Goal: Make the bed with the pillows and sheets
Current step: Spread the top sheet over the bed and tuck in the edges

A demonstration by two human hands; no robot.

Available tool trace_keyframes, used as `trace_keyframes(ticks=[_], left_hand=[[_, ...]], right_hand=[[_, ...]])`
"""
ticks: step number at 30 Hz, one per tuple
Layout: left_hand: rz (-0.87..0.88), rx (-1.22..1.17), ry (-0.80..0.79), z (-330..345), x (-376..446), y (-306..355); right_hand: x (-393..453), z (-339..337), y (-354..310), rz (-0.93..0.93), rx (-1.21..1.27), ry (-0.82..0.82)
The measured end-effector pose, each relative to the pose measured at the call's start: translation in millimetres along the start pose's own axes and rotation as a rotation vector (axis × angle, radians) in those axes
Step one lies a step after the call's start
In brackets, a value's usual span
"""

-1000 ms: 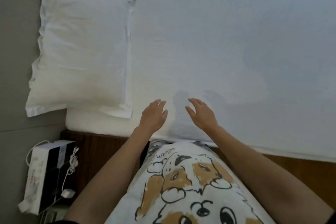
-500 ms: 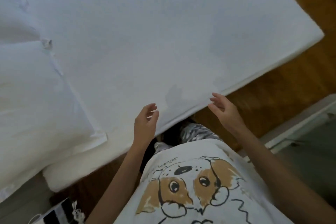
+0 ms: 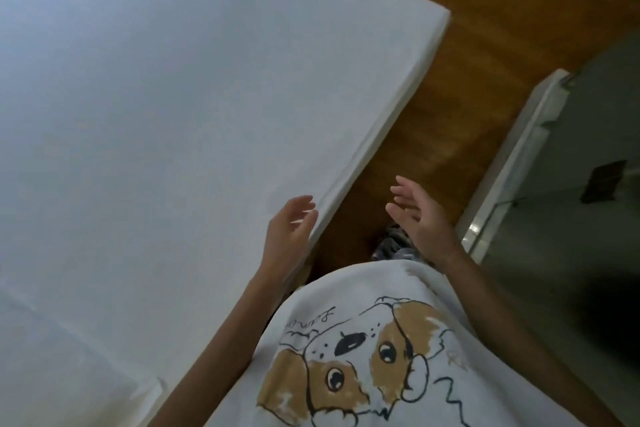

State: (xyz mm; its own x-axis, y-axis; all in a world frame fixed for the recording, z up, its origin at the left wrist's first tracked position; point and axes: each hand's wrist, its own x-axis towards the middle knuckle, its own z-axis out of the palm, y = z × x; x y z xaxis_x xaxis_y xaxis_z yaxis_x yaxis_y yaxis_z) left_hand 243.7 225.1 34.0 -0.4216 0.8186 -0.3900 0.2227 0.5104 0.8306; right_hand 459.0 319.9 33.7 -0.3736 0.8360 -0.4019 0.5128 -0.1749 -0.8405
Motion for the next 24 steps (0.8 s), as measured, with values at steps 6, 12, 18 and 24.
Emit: trace_keyframes(ticks=[6, 12, 18, 24], left_hand=[[0.024, 0.067, -0.132, 132, 84, 102], [0.101, 0.158, -0.273, 222, 157, 195], [0.041, 0.184, -0.339, 278, 270, 244], [0.058, 0.147, -0.369, 335, 424, 324]], right_hand=[[59, -143, 26, 0.054, 0.009, 0.088], [117, -267, 50, 0.211, 0.144, 0.283], [206, -344, 61, 0.309, 0.193, 0.369], [345, -430, 39, 0.332, 0.182, 0.39]])
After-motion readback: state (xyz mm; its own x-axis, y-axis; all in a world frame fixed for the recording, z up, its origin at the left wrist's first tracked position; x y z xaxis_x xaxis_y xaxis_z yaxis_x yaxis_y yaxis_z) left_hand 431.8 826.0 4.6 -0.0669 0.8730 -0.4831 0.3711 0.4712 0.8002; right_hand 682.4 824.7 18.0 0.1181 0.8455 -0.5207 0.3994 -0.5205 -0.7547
